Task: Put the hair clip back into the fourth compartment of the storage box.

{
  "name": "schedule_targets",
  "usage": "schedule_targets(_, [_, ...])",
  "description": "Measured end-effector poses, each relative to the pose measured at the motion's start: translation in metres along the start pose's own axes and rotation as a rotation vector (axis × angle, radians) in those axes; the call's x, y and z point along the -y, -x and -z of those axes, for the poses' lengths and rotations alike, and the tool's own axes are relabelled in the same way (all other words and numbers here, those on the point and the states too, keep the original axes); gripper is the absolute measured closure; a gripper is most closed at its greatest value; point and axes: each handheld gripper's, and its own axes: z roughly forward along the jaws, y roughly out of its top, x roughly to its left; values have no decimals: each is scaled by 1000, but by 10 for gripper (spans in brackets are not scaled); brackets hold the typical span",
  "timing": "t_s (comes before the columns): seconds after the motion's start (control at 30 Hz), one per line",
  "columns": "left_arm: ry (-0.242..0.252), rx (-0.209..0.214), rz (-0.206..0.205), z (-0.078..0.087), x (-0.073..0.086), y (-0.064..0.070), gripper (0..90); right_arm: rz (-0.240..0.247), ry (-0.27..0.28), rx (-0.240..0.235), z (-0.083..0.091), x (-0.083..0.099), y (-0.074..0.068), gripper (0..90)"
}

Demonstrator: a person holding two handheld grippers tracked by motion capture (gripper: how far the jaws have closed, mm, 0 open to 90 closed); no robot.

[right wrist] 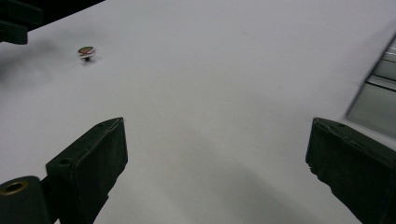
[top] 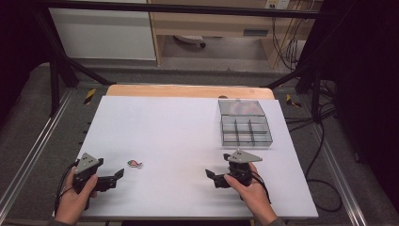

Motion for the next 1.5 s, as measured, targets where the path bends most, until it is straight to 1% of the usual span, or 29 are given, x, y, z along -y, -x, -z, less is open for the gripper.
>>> schedule_targets(0.07, [-1, 5, -5, 0, 0, 0, 74, 15, -9, -8, -6, -5, -6, 43])
schedule_targets(0.13, [3, 10, -4, 0, 0, 0, 74, 22, -17, -29, -13, -10, -12, 39])
schedule_targets(0.2, [3, 9, -5, 0, 0, -1, 73, 39, -28, -42, -19, -14, -17, 39])
schedule_targets(0.47, [-15, 8, -8, 0, 2, -4, 73, 35, -69, -101, -46, -28, -34, 47])
schedule_targets(0.67, [-19, 10, -10, 0, 3, -5, 73, 25, -92, -139, -64, -33, -45, 47])
schedule_targets(0.77, [-25, 6, -6, 0, 3, -7, 73, 31, -103, -143, -71, -36, -48, 48])
schedule_targets(0.87, [-33, 5, -6, 0, 4, -8, 73, 16, -119, -154, -78, -40, -52, 50])
schedule_targets(0.9, [-36, 4, -5, 0, 4, -8, 73, 10, -116, -160, -80, -41, -53, 50])
schedule_targets(1.0, [-39, 4, -9, 0, 5, -9, 75, 21, -129, -166, -87, -45, -58, 49])
schedule_targets(1.13, [-39, 1, -12, 0, 5, -10, 74, 24, -120, -172, -95, -50, -64, 49])
schedule_targets(1.2, [-29, -5, -4, 0, 5, -11, 75, 22, -118, -176, -99, -53, -66, 51])
schedule_targets(1.27, [-30, -6, 2, 1, 5, -13, 75, 24, -124, -180, -103, -57, -68, 56])
schedule_targets(1.33, [-38, -3, -2, 1, 6, -14, 75, 29, -133, -186, -106, -61, -71, 57])
schedule_targets(1.37, [-37, -2, 3, 0, 6, -13, 75, 30, -137, -191, -108, -64, -72, 58])
schedule_targets(1.4, [-41, -2, 1, 0, 6, -14, 75, 25, -134, -193, -110, -66, -73, 62])
schedule_targets(1.5, [-41, 3, -2, 1, 6, -14, 75, 35, -138, -197, -116, -72, -78, 65])
